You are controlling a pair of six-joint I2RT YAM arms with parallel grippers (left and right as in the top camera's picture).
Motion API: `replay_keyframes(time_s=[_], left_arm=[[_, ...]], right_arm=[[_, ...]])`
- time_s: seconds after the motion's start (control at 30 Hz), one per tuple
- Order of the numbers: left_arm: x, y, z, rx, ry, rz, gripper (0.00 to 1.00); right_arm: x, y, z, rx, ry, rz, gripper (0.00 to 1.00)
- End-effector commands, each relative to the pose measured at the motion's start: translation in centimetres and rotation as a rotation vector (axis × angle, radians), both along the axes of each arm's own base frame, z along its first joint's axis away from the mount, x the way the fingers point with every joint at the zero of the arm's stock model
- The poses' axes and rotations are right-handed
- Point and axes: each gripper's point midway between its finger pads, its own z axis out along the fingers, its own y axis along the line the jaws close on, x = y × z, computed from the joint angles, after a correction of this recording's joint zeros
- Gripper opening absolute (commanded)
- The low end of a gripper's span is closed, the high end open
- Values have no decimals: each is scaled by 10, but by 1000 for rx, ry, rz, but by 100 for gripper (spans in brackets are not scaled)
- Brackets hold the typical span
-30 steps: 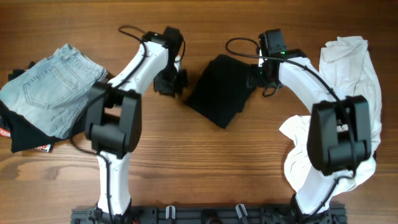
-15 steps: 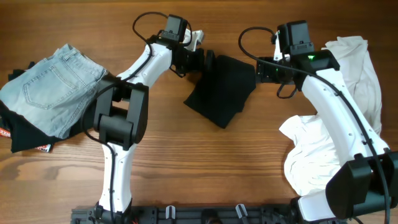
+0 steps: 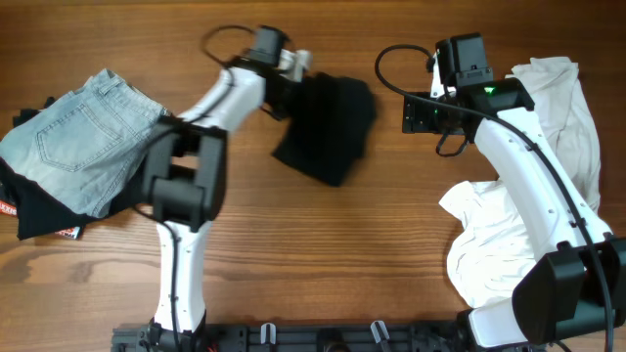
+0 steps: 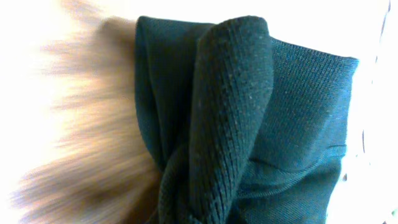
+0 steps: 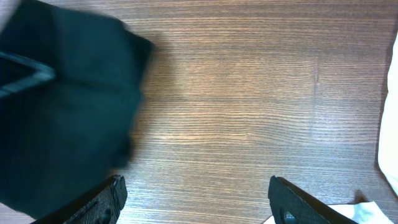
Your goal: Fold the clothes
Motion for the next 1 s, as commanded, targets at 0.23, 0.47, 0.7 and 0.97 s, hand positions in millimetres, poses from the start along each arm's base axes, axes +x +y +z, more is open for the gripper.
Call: replay_keyframes(time_s=[0.23, 0.47, 0.7, 0.97], left_arm=[[6, 295, 191, 100, -210, 620, 4], [-57, 433, 175, 289, -70, 952, 4], [-72, 481, 146, 466, -18, 1057, 4], [-83, 515, 140, 595, -10, 1132, 51]], right_arm=[[-3, -11, 3, -55, 3, -34, 79], [-3, -11, 3, -54, 3, -34, 79], [-5, -11, 2, -55, 14, -35, 79], [-10, -12, 0, -60, 34, -33, 78]])
